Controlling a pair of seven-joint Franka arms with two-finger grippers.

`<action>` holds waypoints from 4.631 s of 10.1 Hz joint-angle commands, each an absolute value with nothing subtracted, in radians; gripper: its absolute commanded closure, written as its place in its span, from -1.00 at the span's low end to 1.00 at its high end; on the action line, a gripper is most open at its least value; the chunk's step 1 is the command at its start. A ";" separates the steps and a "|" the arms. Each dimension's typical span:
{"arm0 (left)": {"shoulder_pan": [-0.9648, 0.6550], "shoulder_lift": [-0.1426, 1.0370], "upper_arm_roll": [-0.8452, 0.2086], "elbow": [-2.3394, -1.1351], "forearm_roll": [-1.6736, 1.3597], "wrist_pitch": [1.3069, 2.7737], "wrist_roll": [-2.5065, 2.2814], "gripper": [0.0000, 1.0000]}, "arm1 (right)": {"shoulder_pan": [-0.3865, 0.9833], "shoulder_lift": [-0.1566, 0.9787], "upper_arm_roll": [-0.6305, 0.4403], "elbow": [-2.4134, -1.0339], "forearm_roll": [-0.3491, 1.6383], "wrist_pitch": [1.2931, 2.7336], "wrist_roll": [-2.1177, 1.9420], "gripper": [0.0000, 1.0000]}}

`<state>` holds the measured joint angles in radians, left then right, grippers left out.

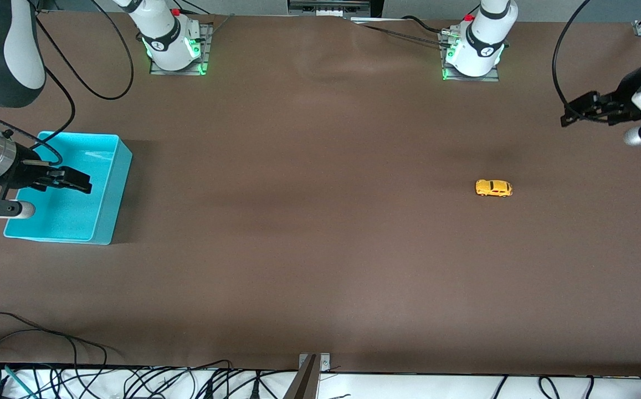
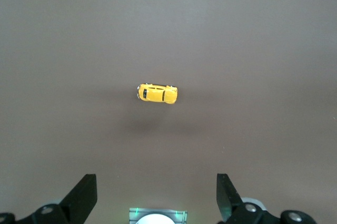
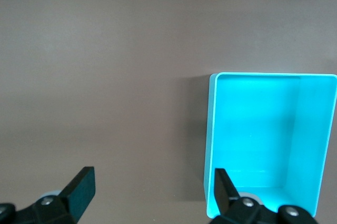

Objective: Wind up and store yellow beetle car
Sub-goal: 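Move the left gripper over the yellow beetle car, then lower the left gripper and close it on the yellow car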

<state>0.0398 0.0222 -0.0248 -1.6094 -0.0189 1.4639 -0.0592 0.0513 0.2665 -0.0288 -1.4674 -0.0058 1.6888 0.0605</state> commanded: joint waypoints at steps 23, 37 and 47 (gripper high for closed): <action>0.051 0.083 -0.031 -2.387 0.051 2.396 0.401 -1.00 | 0.046 0.255 -0.028 -1.462 -0.020 1.672 0.044 -1.00; 0.060 0.299 -0.023 -2.376 0.275 2.664 1.397 -1.00 | 0.046 0.255 -0.028 -1.460 -0.020 1.672 0.043 -1.00; 0.063 0.314 -0.029 -2.362 0.287 2.666 1.407 1.00 | 0.046 0.255 -0.034 -1.460 -0.018 1.672 0.043 -1.00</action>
<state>0.0524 0.3135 -0.0246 -2.3783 0.2682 2.6652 1.3835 0.0508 0.2663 -0.0329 -1.4668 -0.0113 1.6881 0.0582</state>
